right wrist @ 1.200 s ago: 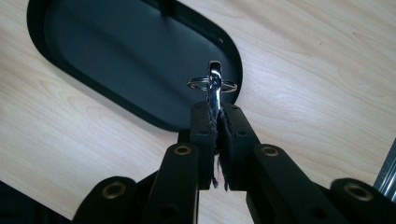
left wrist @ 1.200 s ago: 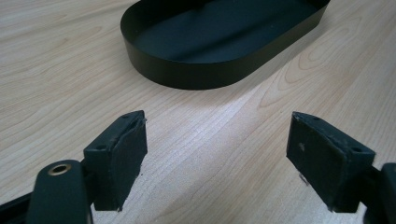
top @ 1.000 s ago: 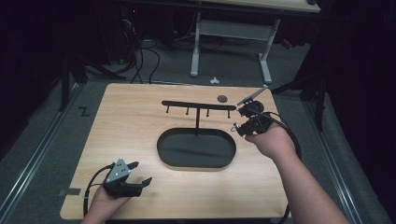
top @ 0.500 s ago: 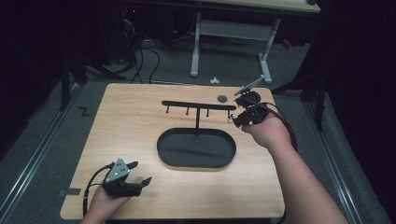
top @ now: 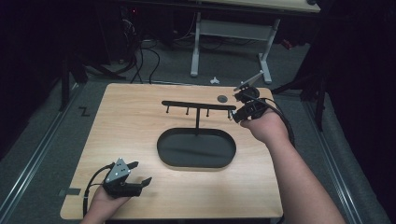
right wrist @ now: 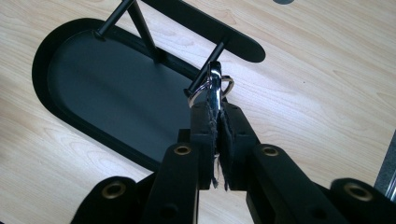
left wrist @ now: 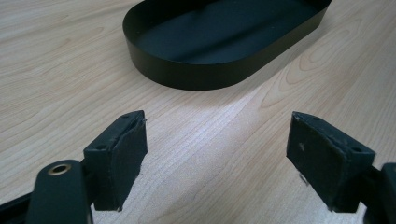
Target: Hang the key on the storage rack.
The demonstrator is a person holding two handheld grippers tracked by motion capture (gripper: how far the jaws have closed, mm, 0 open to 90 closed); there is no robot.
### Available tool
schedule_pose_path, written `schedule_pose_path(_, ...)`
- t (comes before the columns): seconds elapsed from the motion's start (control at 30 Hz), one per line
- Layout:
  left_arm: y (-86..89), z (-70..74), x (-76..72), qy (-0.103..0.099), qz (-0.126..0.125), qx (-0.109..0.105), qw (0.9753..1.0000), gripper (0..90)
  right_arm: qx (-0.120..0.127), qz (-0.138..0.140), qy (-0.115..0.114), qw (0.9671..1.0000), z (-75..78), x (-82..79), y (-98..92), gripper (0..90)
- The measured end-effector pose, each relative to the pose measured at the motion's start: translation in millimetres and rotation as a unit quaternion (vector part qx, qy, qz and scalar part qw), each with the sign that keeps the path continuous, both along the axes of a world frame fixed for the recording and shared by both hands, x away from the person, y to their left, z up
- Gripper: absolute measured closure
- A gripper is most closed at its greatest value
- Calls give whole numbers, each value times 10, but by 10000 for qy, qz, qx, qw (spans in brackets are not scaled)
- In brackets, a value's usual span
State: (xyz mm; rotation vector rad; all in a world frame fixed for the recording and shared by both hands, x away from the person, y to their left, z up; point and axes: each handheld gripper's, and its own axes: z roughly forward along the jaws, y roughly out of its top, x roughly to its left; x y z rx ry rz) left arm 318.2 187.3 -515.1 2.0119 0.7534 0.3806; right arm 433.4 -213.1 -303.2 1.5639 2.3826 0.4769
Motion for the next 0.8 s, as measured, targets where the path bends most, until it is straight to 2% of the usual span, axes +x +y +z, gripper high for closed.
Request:
schedule_pose_path(0.2, 2, 1, 0, -1, 6, -3, 10000, 207, 31, -17, -36, 10000, -6, 15, 6, 849)
schedule_pose_path(0.53, -10, 0, 1, 19, -23, 38, 10000, 208, 28, 37, -84, 10000, 43, -61, 26, 848)
schedule_pose_path(0.8, -8, 0, 0, 22, -18, 46, 10000, 208, 59, 20, -92, 9999, 38, -14, 37, 848)
